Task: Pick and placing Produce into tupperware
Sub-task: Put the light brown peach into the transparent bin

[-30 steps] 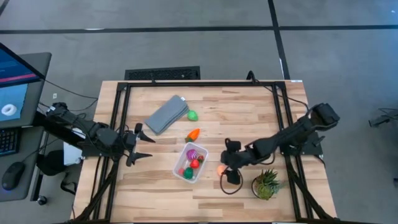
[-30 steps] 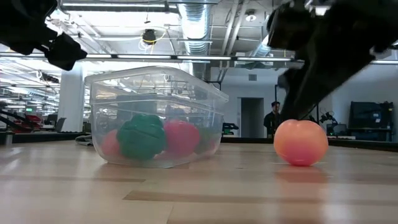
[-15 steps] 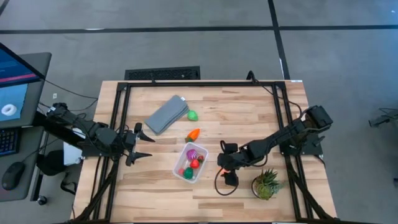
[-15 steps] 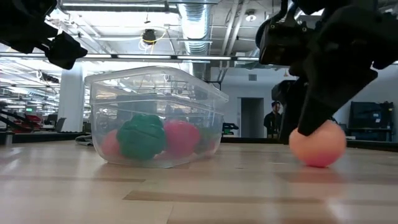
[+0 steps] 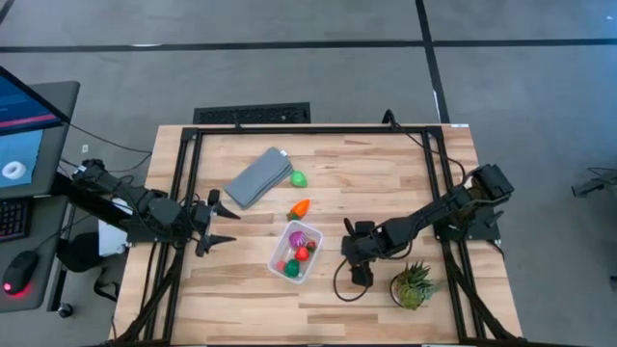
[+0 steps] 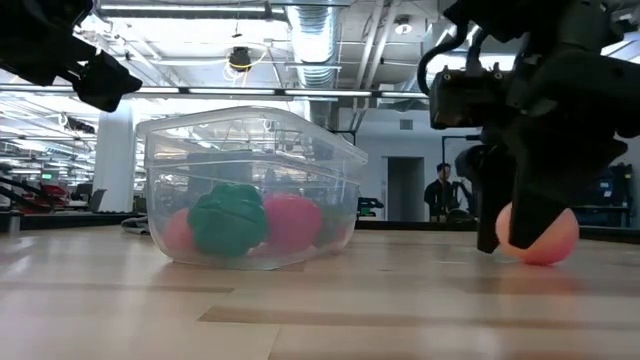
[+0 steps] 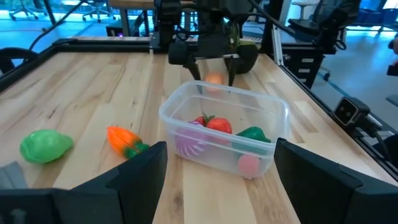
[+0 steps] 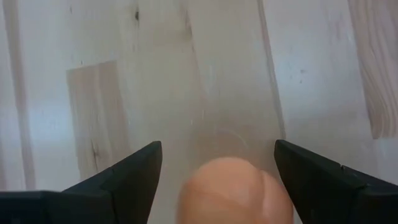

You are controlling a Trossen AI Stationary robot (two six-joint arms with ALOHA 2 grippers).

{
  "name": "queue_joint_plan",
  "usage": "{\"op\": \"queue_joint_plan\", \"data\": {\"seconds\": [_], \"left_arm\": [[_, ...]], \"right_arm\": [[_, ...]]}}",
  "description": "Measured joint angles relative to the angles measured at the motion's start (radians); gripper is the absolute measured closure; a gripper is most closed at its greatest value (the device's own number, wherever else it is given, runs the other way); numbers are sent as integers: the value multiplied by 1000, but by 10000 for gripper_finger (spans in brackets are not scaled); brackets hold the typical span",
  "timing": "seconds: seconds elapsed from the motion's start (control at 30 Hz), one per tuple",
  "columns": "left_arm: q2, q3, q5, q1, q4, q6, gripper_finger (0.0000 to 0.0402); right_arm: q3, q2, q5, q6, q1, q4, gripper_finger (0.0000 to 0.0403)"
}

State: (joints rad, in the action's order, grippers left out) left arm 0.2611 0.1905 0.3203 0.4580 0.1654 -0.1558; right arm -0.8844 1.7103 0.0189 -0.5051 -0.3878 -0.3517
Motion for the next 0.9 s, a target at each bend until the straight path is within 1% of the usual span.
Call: {"op": "queue_joint_plan", "data": {"seconds": [0.2,0.3,0.4,0.6,0.9], "left_arm": [[0,0,3,0,0,0,116],[0,0,4,0,0,0,116],[0,0,5,0,0,0,116],[0,0,6,0,1,1,116],[0,0,6,0,1,1,116]], "right_arm": [[-2,-2,-4,-28,6,-72,33],[-2,-3,-4,-34,6,-85,26],[-3,-6,-10,-36,6,-101,24],[3,-36,-18,-65,6,-190,24],[1,-54,5,-64,11,-186,23]]}}
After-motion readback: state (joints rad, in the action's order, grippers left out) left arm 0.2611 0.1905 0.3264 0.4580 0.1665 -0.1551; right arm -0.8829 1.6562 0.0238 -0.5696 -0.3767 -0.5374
